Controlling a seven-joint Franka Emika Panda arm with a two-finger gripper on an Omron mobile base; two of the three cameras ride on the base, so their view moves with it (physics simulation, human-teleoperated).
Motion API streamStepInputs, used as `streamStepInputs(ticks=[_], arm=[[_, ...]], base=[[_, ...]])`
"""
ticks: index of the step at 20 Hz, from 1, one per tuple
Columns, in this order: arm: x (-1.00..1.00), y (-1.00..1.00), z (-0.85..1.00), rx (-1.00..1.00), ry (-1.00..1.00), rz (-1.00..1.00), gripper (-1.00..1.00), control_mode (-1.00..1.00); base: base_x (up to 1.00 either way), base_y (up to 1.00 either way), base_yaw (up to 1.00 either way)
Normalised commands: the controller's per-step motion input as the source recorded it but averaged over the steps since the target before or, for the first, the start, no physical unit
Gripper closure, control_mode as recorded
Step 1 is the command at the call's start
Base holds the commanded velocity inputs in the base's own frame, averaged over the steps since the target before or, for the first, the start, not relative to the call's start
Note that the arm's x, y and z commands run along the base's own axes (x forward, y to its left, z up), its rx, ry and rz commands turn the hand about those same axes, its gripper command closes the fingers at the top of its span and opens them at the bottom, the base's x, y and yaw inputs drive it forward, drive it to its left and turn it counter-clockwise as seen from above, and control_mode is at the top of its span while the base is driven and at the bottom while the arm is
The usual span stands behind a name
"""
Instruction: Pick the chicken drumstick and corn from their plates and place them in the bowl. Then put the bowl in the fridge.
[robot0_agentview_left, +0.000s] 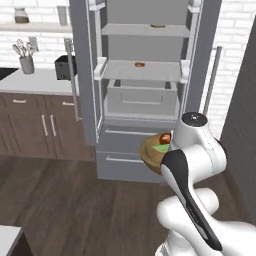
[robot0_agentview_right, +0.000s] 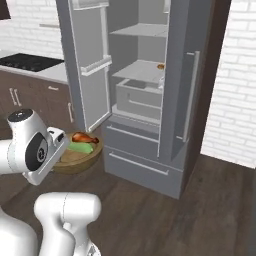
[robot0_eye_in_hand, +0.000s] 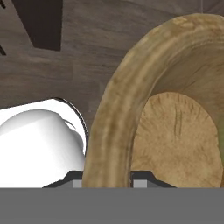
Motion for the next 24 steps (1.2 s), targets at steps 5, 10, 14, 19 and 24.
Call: streamStepInputs(ticks=[5,10,14,19,24], arm=[[0.00,0.00,0.00,0.00,0.00,0.00,1.00,1.00],[0.00,0.00,0.00,0.00,0.00,0.00,1.00,1.00],[0.00,0.00,0.00,0.00,0.00,0.00,1.00,1.00],[0.00,0.00,0.00,0.00,0.00,0.00,1.00,1.00],[0.00,0.00,0.00,0.00,0.00,0.00,1.00,1.00]], base=[[0.90,0.17,-0.08],[0.66,0.30,0.00],[0.65,0.07,-0.12],[0.73,0.05,-0.21],[0.71,0.17,-0.08]])
